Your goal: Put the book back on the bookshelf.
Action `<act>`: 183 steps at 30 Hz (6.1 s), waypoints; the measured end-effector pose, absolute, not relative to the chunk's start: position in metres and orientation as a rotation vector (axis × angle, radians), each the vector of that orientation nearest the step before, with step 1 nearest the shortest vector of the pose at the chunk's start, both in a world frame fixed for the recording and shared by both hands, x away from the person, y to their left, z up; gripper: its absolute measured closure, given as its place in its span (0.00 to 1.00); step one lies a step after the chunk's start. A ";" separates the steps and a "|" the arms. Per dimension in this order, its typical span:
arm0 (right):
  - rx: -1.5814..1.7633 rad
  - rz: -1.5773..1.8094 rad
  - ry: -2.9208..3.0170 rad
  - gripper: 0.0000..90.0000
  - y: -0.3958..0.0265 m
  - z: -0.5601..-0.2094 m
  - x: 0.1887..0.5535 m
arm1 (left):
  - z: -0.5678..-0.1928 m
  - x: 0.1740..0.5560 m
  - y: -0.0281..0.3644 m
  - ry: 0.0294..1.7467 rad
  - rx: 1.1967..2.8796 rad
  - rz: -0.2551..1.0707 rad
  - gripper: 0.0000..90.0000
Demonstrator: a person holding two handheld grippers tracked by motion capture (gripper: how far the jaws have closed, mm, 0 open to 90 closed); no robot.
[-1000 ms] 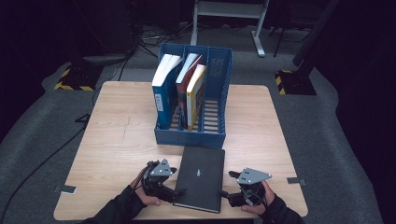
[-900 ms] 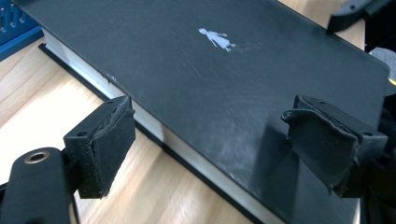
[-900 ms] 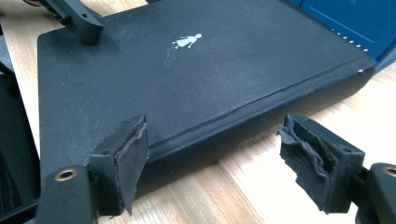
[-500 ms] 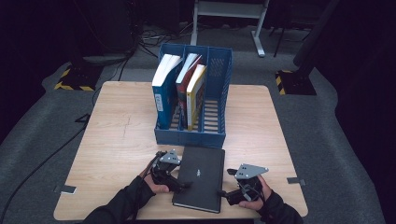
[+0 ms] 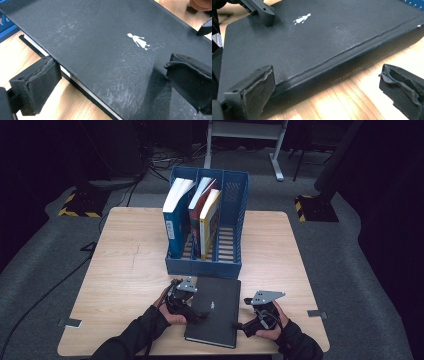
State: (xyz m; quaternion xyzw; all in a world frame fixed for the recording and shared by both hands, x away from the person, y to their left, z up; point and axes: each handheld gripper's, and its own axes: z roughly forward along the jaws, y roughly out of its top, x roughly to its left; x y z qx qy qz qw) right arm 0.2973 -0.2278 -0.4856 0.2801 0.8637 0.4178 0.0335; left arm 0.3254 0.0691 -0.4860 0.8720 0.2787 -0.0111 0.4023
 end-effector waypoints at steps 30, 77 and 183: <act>0.813 1.272 2.640 0.01 -0.228 -0.483 0.295 | -0.457 0.332 0.068 0.604 2.039 -0.053 0.46; 0.934 1.230 2.458 0.90 -0.239 -0.497 0.310 | -0.433 0.290 0.078 0.447 1.889 0.039 0.70; 0.435 1.387 2.470 0.55 -0.255 -0.422 0.238 | -0.431 0.272 0.098 0.270 2.007 0.222 0.58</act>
